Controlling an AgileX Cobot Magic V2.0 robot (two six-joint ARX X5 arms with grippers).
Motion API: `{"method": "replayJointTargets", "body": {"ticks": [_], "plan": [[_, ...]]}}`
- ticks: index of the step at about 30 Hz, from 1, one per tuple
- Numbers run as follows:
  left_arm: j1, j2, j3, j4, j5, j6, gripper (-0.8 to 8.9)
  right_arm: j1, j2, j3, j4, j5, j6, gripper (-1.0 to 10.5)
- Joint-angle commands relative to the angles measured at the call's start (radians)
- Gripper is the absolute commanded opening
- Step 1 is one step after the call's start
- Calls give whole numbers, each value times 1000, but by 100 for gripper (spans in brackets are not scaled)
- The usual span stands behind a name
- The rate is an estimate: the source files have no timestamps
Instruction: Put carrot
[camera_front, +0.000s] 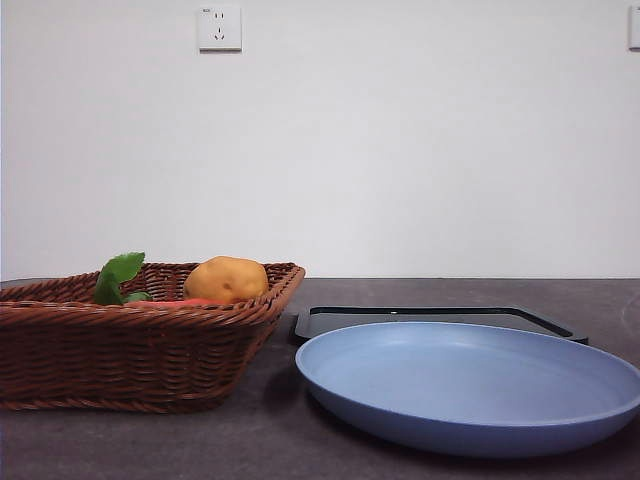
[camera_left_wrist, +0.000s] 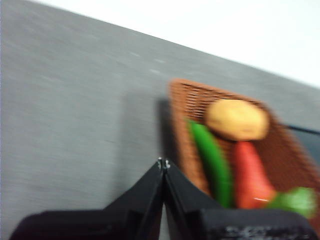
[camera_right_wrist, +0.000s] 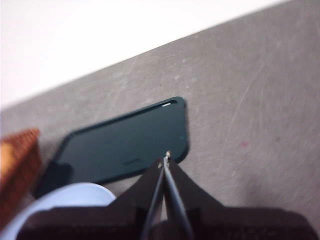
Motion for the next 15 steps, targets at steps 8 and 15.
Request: {"method": "replayJointTargets", "body": {"ticks": [8,15], "plan": [[3,-2,11,42,138,-141,7,1,0,2,7,-69,208,3],[3,53,117,8,135,-122,7,1,56,112,-56,-109,208,3]]}}
